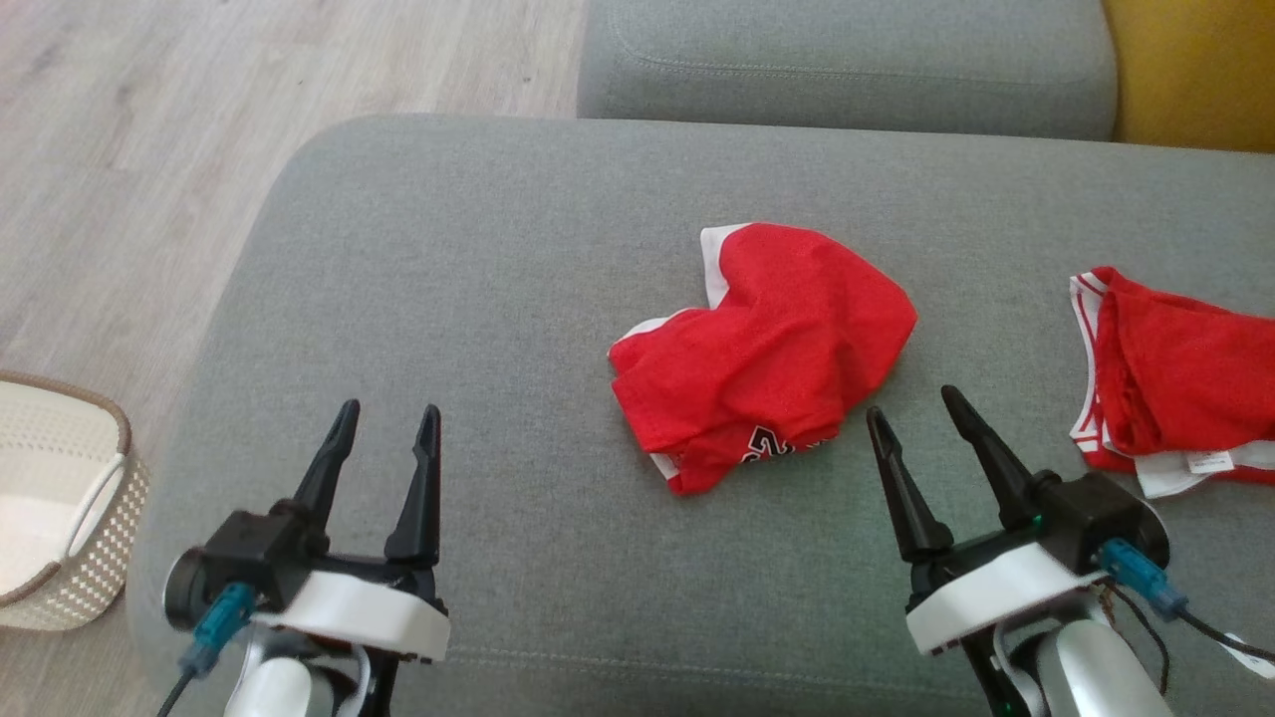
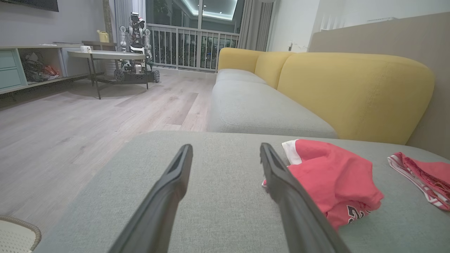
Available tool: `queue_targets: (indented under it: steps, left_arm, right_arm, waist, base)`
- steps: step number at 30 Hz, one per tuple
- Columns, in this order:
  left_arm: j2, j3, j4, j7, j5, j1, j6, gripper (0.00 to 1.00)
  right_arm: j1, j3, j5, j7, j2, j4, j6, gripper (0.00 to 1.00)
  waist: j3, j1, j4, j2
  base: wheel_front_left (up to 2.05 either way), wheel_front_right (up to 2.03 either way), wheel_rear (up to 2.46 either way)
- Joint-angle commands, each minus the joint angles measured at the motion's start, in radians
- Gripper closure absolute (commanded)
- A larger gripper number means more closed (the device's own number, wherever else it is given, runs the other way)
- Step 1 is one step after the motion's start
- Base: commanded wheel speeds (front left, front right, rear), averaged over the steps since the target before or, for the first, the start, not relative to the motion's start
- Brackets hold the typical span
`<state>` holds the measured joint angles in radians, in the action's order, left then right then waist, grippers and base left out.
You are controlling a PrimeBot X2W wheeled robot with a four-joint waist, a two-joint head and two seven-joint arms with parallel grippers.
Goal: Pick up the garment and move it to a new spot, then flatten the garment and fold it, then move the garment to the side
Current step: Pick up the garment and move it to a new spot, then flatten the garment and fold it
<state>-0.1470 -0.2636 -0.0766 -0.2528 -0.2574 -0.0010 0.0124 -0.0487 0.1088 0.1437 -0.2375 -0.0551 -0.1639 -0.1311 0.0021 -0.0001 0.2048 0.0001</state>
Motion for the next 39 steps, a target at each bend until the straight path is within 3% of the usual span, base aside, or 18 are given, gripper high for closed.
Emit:
queue_targets:
  steps: [1,10,16,26,35,36,37,39]
  left_arm:
    - [0.005,0.050,0.042,-0.009,0.015,-0.032,-0.011,0.00]
    - [0.066,0.091,0.045,-0.009,0.061,-0.032,-0.079,0.00]
    - [0.089,0.072,-0.003,-0.009,0.062,-0.046,-0.101,0.00]
    - [0.096,0.038,-0.039,-0.009,0.030,-0.064,-0.101,0.00]
    - [0.097,0.000,-0.042,-0.009,-0.004,-0.079,-0.080,0.00]
    - [0.097,-0.004,-0.042,-0.009,-0.007,-0.079,-0.077,0.00]
    - [0.097,-0.006,-0.041,-0.009,-0.009,-0.079,-0.074,0.00]
    - [0.097,-0.010,-0.041,-0.009,-0.011,-0.080,-0.072,0.00]
  right_arm:
    - [-0.019,0.026,0.010,-0.003,0.005,0.026,0.000,0.00]
    - [-0.092,0.106,0.005,0.062,0.005,-0.009,0.000,0.00]
    - [-0.209,0.151,0.018,0.100,0.005,-0.125,0.000,0.00]
    - [-0.372,0.052,-0.074,0.129,0.005,-0.427,0.000,0.00]
    - [-0.442,-0.017,-0.129,0.107,0.005,-0.579,0.000,0.00]
    - [-0.449,-0.020,-0.135,0.107,0.005,-0.595,0.000,0.56]
    - [-0.456,-0.026,-0.144,0.108,0.005,-0.610,0.000,1.00]
    - [-0.469,-0.040,-0.162,0.105,0.005,-0.635,0.000,1.00]
  waist:
    - [-0.002,0.0001,0.002,-0.0001]
    - [0.035,0.0001,0.034,-0.0001]
    - [0.073,0.0001,0.102,-0.0001]
    - [0.113,0.0001,0.225,-0.0001]
    - [0.132,0.0001,0.296,-0.0001]
    - [0.133,0.0001,0.300,-0.0001]
    - [0.134,0.0001,0.304,-0.0001]
    - [0.135,0.0001,0.310,-0.0001]
  base:
    - [0.00,0.00,0.00]
    - [0.00,0.00,0.00]
    - [0.00,0.00,0.00]
    - [0.00,0.00,0.00]
    - [0.00,0.00,0.00]
    - [0.00,0.00,0.00]
    - [0.00,0.00,0.00]
    - [0.00,0.00,0.00]
